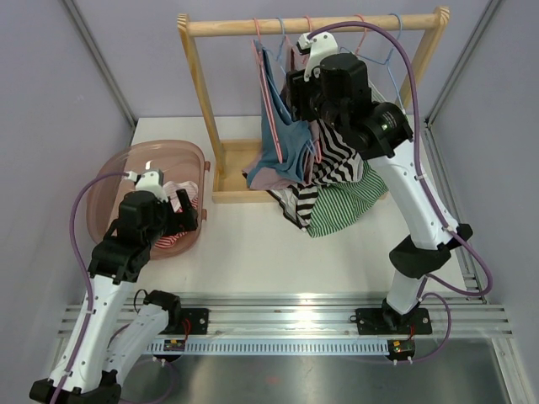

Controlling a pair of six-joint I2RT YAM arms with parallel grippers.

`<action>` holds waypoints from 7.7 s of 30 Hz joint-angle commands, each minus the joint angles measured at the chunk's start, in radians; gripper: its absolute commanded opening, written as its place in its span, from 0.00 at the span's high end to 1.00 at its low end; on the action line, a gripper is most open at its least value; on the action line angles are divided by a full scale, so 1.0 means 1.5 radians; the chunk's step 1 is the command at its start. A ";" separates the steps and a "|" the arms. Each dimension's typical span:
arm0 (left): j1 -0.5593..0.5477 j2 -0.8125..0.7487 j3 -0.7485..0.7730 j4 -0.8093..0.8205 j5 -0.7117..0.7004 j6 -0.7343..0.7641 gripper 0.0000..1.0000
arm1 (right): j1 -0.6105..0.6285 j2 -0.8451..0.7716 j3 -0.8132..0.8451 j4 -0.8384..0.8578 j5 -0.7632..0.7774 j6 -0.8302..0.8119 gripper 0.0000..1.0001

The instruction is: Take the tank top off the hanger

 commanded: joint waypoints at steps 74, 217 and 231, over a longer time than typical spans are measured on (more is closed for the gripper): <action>-0.586 0.411 0.553 0.304 -0.188 0.135 0.09 | 0.007 -0.622 -0.382 -0.163 -0.312 0.180 1.00; -0.607 0.171 0.001 0.156 -0.353 -0.231 0.01 | 0.007 -0.526 -0.659 0.328 -0.058 0.119 1.00; -0.607 0.155 0.002 0.114 -0.331 -0.212 0.01 | 0.006 -0.152 -0.198 0.135 -0.043 0.114 1.00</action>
